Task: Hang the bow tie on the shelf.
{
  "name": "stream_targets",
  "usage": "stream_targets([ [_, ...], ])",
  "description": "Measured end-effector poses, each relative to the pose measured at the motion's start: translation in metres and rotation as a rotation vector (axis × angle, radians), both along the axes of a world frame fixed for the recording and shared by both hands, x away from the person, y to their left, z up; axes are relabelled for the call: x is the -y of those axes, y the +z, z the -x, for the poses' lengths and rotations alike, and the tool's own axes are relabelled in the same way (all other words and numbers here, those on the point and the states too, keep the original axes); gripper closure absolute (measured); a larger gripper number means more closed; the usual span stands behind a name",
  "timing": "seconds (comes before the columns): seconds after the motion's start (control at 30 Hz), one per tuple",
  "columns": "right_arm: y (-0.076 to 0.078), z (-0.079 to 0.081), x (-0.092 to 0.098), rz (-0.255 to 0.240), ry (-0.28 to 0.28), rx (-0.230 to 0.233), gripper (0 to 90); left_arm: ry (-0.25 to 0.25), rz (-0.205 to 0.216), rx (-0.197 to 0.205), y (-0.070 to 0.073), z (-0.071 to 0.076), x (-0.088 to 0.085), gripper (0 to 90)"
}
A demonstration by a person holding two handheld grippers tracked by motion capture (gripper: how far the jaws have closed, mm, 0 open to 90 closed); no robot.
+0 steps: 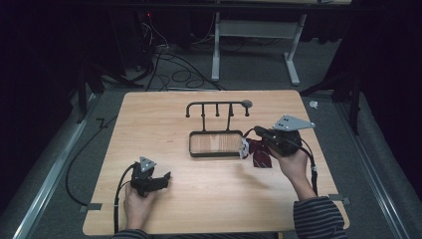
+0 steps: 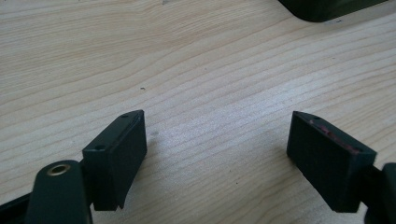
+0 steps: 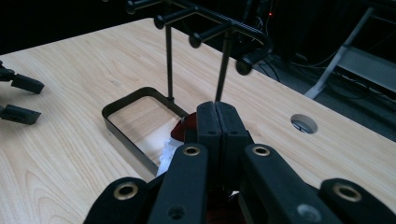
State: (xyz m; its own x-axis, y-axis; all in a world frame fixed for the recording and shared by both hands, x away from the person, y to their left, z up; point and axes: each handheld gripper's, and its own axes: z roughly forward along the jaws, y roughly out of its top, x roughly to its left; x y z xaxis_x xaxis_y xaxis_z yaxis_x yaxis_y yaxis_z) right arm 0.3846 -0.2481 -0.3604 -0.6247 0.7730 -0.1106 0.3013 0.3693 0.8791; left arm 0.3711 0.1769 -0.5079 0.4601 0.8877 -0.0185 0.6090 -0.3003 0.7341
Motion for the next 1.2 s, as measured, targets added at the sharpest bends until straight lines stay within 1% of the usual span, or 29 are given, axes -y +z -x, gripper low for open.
stream_targets([
  [0.23, 0.006, -0.001, -0.016, 0.007, 0.032, 0.010, 90.0, 0.000, 0.000, 0.001, 0.000, 0.000, 0.000, 20.5],
  [0.63, 0.014, -0.007, -0.043, -0.005, 0.084, 0.015, 90.0, 0.000, 0.000, 0.001, 0.000, 0.000, 0.000, 20.5],
  [0.83, 0.017, -0.012, -0.055, -0.006, 0.094, 0.010, 90.0, -0.001, 0.000, 0.000, 0.000, 0.000, 0.000, 20.5],
  [1.0, 0.017, -0.019, -0.064, -0.025, 0.106, 0.004, 90.0, 0.000, 0.000, 0.001, 0.000, 0.000, 0.000, 20.5],
  [1.2, 0.017, -0.026, -0.072, -0.030, 0.101, -0.004, 90.0, -0.001, 0.000, 0.000, 0.000, 0.000, 0.000, 20.5],
])
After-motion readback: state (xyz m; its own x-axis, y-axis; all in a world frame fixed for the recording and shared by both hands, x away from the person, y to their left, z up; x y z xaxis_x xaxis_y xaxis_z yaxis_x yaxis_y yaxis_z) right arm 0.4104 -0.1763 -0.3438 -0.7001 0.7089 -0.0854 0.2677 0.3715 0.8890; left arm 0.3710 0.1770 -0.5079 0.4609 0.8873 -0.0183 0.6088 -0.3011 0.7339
